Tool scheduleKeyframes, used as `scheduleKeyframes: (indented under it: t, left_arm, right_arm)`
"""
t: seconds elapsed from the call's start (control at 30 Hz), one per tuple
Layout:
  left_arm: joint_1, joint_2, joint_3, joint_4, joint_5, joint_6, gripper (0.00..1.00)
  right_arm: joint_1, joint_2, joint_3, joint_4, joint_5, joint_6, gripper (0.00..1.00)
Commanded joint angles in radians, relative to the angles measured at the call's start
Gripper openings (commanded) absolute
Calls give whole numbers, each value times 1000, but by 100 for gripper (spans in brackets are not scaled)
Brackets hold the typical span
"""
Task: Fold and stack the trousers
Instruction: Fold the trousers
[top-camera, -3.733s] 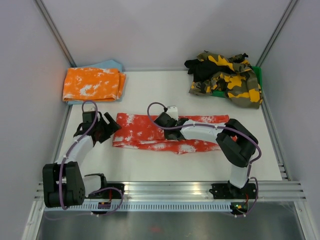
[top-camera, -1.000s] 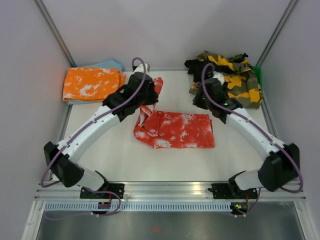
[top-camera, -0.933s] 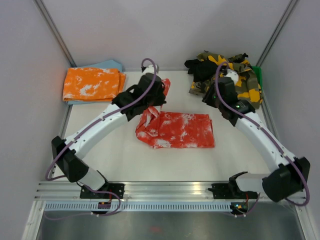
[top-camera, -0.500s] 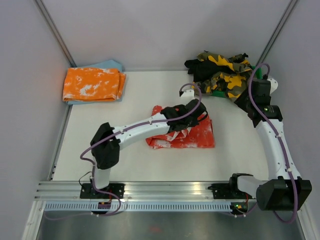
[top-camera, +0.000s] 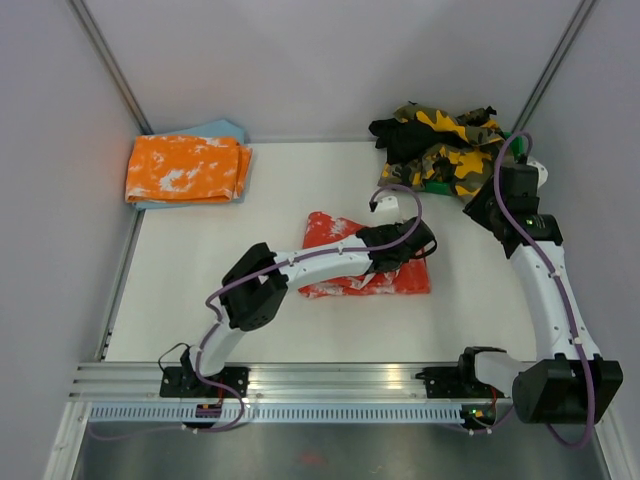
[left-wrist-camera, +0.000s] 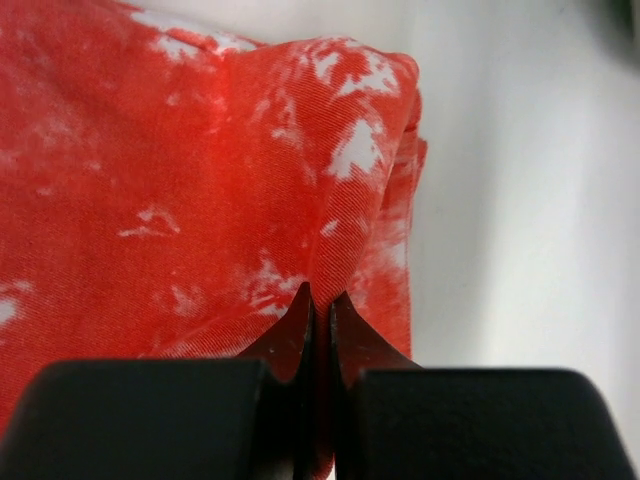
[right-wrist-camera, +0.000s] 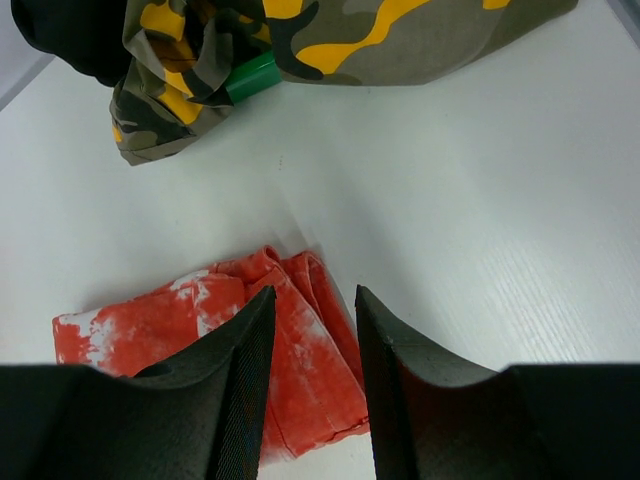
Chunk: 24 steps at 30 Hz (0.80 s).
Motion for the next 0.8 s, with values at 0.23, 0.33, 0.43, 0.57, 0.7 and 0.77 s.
scheduleKeyframes:
  t: [0.23, 0.33, 0.43, 0.57, 0.7, 0.77]
  left_arm:
    - [0, 30, 114, 152, 17, 1, 33]
    - [0, -16, 102, 160, 65, 96, 62]
    - [2, -149, 13, 140, 66, 155, 79]
    - [28, -387, -163, 157, 54, 242, 99]
    - [162, -585, -356, 73, 112, 207, 99]
    - [215, -709, -461, 68, 125, 187, 98]
  right_arm:
    - [0, -19, -24, 16, -26, -11, 45]
    - [0, -27, -29, 13, -37, -15, 45]
    - [0, -27, -35, 27, -81, -40, 49]
    - [0, 23, -32, 54, -201, -54, 54]
    - [0, 68, -72, 97, -365, -76, 58]
    - [13, 97, -89, 108, -408, -92, 62]
